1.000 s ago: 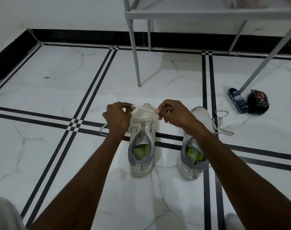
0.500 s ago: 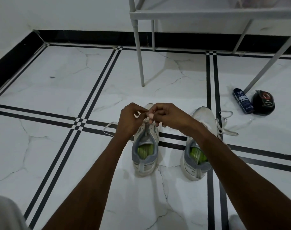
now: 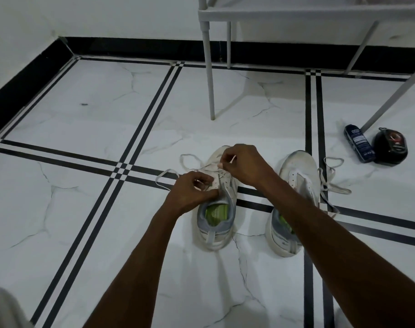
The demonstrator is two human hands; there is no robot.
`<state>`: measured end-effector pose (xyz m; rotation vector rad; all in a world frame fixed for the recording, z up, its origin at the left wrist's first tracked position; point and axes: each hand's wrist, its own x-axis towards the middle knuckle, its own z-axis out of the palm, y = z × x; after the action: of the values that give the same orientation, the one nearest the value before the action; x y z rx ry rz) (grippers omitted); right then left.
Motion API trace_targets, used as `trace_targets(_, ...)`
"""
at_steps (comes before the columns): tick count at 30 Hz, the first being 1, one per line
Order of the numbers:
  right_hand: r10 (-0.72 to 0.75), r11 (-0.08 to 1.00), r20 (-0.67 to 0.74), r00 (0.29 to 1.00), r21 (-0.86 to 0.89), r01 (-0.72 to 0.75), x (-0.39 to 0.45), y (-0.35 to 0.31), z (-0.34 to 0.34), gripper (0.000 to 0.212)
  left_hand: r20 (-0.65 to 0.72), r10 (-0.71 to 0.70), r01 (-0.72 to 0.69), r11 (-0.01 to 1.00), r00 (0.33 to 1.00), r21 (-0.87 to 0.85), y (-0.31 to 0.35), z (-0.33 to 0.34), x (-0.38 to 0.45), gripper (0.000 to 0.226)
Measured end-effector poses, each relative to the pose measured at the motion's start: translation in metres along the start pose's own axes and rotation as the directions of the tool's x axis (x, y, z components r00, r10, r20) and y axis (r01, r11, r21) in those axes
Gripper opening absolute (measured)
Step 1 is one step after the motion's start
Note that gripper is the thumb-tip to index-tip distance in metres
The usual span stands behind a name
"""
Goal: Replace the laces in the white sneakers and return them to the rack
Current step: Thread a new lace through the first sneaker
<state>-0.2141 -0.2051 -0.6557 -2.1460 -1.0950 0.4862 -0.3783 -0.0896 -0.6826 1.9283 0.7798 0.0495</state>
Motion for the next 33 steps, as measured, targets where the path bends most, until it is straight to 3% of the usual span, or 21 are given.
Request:
trace_targets(4,-0.03,0.995,0.071,0.997,-0.091,0.037,-0.004,0.006,0.007,0.012,-0.152,0.116,-0.1,0.989,0.982,0.106,0.007,0.008,0.002,0.009)
trace_targets(6,-0.02,0.991,0.109,0.994,-0.129,0.034,-0.006,0.01,0.009,0.012,-0.241,0.185,-0.154,0.978,0.953,0.139,0.008,0.013,0.005,0.022)
trace_targets(8,0.0,0.991,0.119,0.993,-0.135,0.016,-0.007,0.011,0.012,0.014,-0.269,0.16,-0.137,0.985,0.95,0.102,0.009,0.015,0.006,0.03)
trace_targets(14,0.015,0.986,0.129,0.992,-0.166,0.007,-0.002,0.009,0.018,0.014,-0.265,0.062,-0.088,0.992,0.962,-0.089,-0.002,0.019,0.009,0.032)
trace_targets(21,0.028,0.986,0.132,0.991,-0.169,-0.005,0.005,0.012,0.024,0.016,-0.243,0.035,-0.076,0.984,0.969,-0.163,-0.013,0.019,0.015,0.044)
trace_targets(33,0.017,0.997,0.129,0.991,-0.08,-0.006,0.008,0.02,0.027,0.016,-0.16,-0.013,-0.038,0.949,0.987,-0.313,-0.011,0.019,0.01,0.037)
